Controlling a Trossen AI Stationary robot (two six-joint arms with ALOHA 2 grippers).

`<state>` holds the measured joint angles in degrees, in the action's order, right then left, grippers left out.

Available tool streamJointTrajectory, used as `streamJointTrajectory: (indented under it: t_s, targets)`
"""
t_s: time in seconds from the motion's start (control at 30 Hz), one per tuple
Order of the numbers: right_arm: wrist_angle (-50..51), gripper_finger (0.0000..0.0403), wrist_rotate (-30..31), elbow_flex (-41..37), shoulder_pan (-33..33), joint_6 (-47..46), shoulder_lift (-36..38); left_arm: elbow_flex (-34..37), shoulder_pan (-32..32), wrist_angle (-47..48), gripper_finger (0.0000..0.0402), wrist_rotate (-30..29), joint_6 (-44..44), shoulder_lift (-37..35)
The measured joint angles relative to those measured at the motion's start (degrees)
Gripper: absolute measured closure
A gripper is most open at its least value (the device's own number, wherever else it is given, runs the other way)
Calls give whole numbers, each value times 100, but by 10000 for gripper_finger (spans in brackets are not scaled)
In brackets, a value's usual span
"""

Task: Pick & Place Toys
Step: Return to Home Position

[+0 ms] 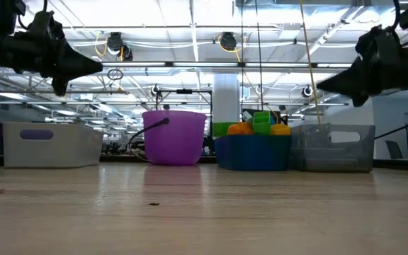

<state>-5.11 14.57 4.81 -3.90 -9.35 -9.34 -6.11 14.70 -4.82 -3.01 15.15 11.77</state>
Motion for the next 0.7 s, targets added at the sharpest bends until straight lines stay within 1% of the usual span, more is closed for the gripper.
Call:
streamJointTrajectory:
  t_s: [0.1,0.17,0.3,0.53,0.7]
  targets:
    - [-627,402,22,-280,0,-185,11,0,0,-2,393,2,369,0]
    - [-812,402,31,-371,0,-195,7,0,0,-6,396,0,496,0]
    - [-714,399,26,-370,0,-195,-4,0,0,-4,394,2,449,0]
    - [-725,401,26,-381,0,-194,-7,0,-1,-8,359,2,453,0]
    - [-725,399,27,-386,0,-194,-7,0,-1,-8,353,2,459,0]
